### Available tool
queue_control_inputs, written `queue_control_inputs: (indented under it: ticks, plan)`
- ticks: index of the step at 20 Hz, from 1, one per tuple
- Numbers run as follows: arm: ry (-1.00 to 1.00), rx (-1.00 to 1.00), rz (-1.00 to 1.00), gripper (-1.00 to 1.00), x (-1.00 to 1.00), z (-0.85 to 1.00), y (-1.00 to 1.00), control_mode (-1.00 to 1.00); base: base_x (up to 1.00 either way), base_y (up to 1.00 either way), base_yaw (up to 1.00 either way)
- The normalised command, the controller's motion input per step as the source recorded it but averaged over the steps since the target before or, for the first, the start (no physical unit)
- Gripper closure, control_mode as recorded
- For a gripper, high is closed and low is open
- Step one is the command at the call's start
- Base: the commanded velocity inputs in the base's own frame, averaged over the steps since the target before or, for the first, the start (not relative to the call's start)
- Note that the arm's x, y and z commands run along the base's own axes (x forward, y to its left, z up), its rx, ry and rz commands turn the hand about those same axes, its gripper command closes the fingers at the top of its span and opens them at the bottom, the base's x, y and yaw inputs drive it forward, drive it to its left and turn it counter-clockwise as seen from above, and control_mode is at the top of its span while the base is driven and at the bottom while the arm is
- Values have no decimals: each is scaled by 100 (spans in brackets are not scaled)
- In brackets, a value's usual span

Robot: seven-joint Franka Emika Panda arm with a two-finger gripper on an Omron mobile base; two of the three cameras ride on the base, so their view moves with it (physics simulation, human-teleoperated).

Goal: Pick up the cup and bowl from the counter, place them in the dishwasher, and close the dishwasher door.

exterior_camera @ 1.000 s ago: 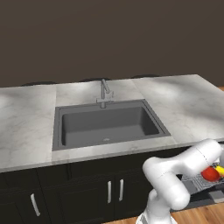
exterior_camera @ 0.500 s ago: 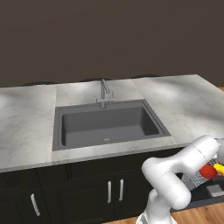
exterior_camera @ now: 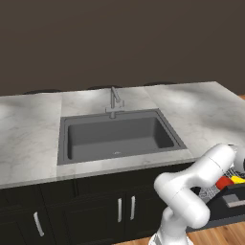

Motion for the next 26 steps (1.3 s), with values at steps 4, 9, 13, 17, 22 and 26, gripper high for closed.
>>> queue_control_inputs:
  ticks: [4,9,13,17,22,26]
  plan:
    - [0,1,0,-100,93,-16,-61,-100,0,0,0]
    - [0,0,0,-100,82,-19,-60,-100,0,0,0]
    - [0,0,0,-100,81,-21,-61,-100,0,0,0]
    - [0,0,0,-100,76,-22,-61,-100,0,0,0]
    - [0,0,0,-100,70,-26,-61,-100,0,0,0]
    - [0,0,0,-100,59,-28,-60,-100,0,0,0]
